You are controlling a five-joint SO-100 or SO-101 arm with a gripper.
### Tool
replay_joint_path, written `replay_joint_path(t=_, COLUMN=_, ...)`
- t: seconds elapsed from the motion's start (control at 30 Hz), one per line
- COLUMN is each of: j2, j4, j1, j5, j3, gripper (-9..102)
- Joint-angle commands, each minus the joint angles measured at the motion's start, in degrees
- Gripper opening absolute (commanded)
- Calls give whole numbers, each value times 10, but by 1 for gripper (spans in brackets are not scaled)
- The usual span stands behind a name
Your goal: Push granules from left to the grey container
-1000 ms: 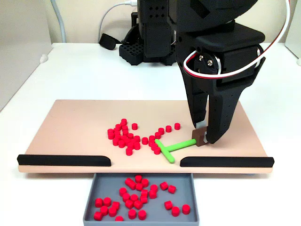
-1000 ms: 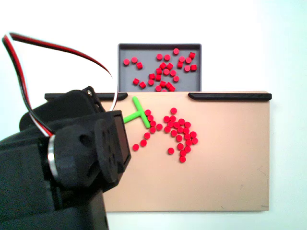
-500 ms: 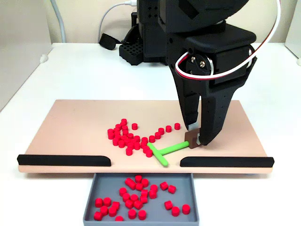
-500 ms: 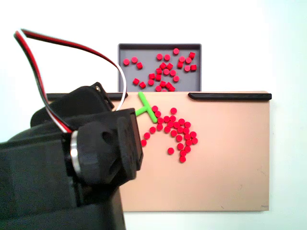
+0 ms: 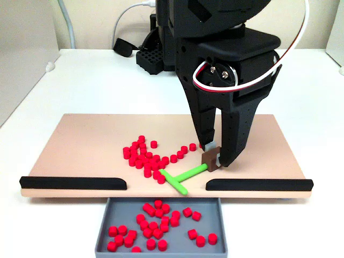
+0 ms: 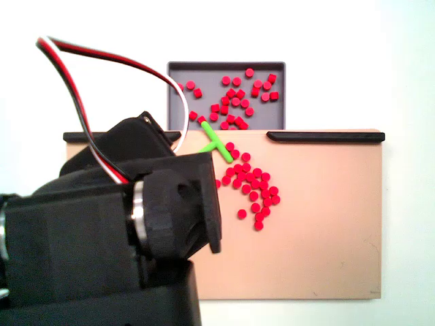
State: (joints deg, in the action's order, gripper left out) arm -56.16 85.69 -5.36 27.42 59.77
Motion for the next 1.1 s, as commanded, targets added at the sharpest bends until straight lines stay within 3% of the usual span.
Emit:
replay_joint_path(t=0.0, j2=1, j4=-4, j1=6, j5=27, j3=-7, gripper=0)
replay_joint_path(t=0.73, j2=-55, j4=3, j1=33, j5=228, j3=-2, gripper=0)
replay_joint_path(t=1.07, j2=-134, j4=63, j1=27, j5=236, j3=4, gripper=0)
